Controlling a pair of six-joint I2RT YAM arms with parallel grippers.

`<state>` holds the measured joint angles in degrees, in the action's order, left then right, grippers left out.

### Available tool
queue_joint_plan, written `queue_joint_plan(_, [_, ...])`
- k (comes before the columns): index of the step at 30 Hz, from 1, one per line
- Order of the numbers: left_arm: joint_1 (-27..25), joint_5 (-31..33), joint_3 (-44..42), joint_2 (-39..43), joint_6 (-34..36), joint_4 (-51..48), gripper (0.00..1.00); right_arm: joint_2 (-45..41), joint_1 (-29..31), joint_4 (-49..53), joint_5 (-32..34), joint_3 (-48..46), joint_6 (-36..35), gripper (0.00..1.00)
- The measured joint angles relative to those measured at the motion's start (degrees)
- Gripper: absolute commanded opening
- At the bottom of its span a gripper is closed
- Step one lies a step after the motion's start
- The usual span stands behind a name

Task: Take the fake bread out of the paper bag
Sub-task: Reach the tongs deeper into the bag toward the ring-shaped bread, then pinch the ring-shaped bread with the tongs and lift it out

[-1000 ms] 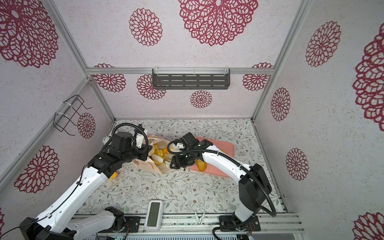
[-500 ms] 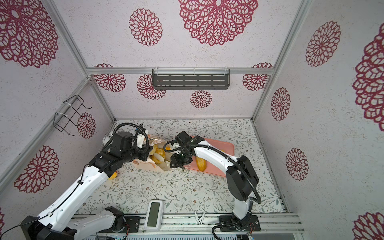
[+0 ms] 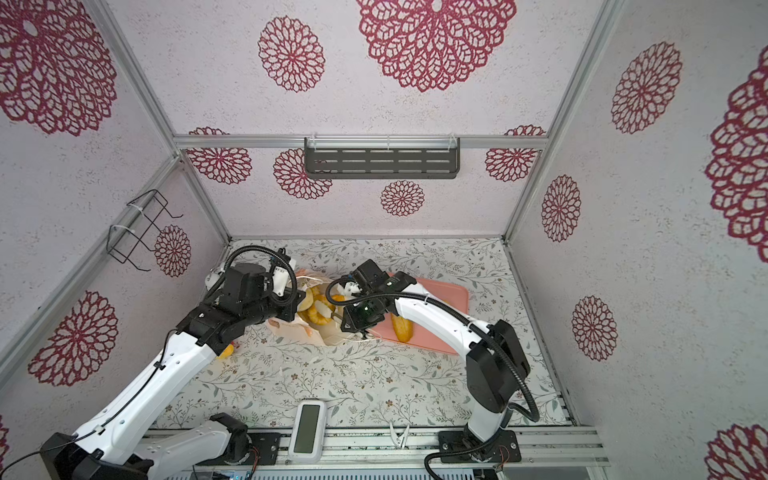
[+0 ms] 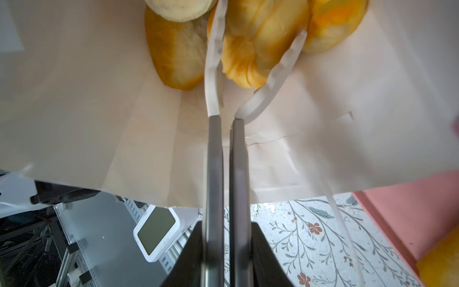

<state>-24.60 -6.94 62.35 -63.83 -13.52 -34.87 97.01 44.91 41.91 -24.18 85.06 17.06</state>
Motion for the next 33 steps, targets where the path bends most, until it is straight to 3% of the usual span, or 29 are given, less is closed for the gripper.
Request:
queue_joint_plan(11, [0.0,3.2,0.3,0.1,-0.7,0.4,0.00,-6.5,-0.4,0.7,1.8,-1.0,1.3,0.00])
queue_joint_plan(33, [-0.2,6.7,0.4,0.1,-2.3,0.9,0.00,-11.4,-0.2,0.0,3.7,-5.2,2.0,0.00])
